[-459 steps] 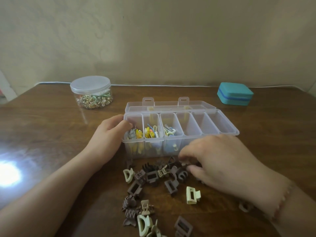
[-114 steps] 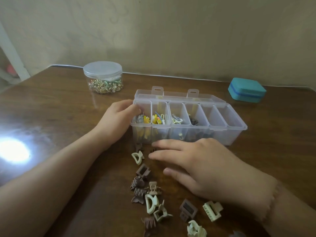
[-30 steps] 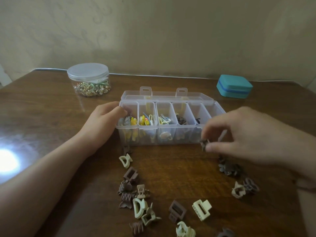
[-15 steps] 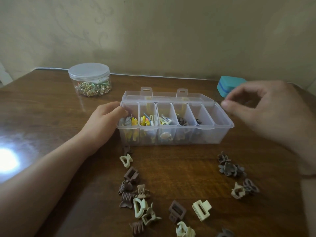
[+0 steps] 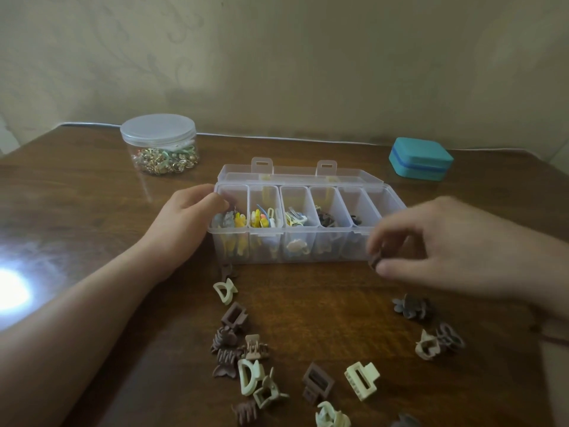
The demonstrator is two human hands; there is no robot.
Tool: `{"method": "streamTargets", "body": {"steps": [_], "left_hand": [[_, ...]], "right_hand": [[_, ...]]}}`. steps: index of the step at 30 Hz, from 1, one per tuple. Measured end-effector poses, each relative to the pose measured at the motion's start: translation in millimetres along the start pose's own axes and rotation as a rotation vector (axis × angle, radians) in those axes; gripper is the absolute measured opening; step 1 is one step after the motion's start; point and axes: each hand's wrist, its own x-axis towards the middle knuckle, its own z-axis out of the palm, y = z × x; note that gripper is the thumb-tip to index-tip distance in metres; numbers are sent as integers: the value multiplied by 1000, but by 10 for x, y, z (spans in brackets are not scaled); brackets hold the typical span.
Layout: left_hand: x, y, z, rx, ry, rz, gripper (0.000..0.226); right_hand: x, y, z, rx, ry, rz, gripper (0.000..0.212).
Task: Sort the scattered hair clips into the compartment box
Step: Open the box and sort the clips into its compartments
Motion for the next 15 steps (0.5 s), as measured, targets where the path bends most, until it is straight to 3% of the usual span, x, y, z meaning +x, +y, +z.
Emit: {"method": "streamTargets", "body": {"steps": [3,5,10,13,15], "left_hand": [[-1,3,2,-4,12,6,40],[1,7,-1,-6,7,5,39],[-9,18,-6,7,-10,-3,39],[-16,18,3,9,12,-2,29],[-10,17,6,16,19,2,24]], "right_hand": [[21,6,-5,246,460,-65,11],[100,16,73,201,664,-46,14],[247,140,207,117,717,44,27],[110,121,53,142,763,51,6],[-5,146,-51,114,608,72,12]]}}
